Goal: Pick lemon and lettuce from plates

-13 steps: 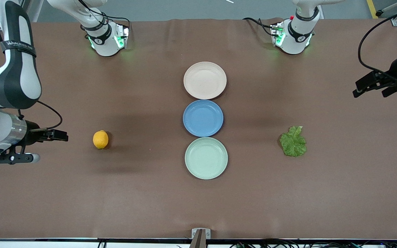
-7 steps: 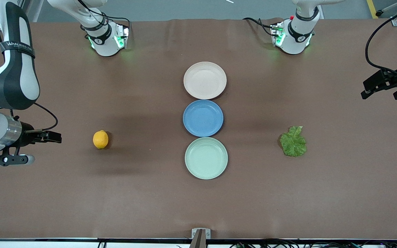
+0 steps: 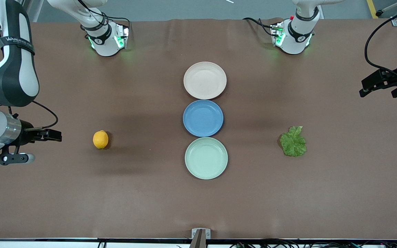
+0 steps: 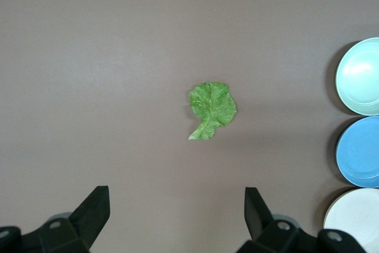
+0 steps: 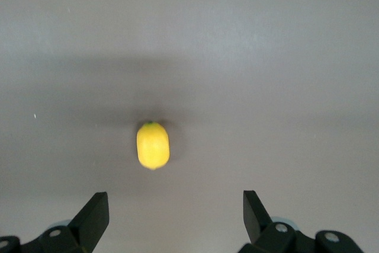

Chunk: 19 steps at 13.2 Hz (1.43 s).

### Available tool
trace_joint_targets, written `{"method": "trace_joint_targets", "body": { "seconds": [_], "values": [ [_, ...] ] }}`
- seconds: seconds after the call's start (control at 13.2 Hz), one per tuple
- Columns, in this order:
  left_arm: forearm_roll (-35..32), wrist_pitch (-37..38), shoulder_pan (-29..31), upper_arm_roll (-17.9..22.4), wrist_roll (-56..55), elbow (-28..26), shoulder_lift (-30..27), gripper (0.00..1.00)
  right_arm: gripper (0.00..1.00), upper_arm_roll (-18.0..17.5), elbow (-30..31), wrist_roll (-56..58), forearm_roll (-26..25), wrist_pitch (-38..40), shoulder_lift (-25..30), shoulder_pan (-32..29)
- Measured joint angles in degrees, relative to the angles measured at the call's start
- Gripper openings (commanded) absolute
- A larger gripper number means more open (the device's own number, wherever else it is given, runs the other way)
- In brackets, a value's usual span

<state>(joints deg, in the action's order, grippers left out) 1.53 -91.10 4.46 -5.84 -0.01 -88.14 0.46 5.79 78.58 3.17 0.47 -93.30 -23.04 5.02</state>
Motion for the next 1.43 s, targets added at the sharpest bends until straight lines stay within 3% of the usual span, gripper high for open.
{"method": "trace_joint_targets", "body": {
  "seconds": [0.3, 0.6, 0.68, 0.83, 0.98, 1.43],
  "values": [
    [0.0, 0.0, 0.1, 0.0, 0.0, 0.0, 0.0, 1.00, 1.00, 0.5, 2.2, 0.0, 1.3, 0.8, 2.9, -1.2],
    [0.0, 0.0, 0.0, 0.1, 0.0, 0.1, 0.2, 1.00, 1.00, 0.4, 15.9, 0.1, 1.2, -4.2, 15.3, -2.0],
    [0.0, 0.0, -0.7, 0.7, 0.0, 0.1, 0.4, 1.00, 1.00, -0.1, 18.6, 0.1, 1.0, -4.8, 18.1, -2.7],
    [0.0, 0.0, -6.5, 6.5, 0.0, 0.1, 0.5, 1.00, 1.00, -1.6, 21.3, 0.3, 0.3, -5.1, 21.3, -4.4],
    [0.0, 0.0, -10.0, 10.4, 0.0, 0.3, 0.5, 1.00, 1.00, -2.3, 21.9, 0.7, 0.2, -5.1, 22.1, -5.1],
    [0.0, 0.0, -10.1, 10.9, 0.0, 0.5, 0.5, 1.00, 1.00, -2.8, 22.1, 1.0, 0.2, -5.0, 22.2, -5.3]
  ]
}}
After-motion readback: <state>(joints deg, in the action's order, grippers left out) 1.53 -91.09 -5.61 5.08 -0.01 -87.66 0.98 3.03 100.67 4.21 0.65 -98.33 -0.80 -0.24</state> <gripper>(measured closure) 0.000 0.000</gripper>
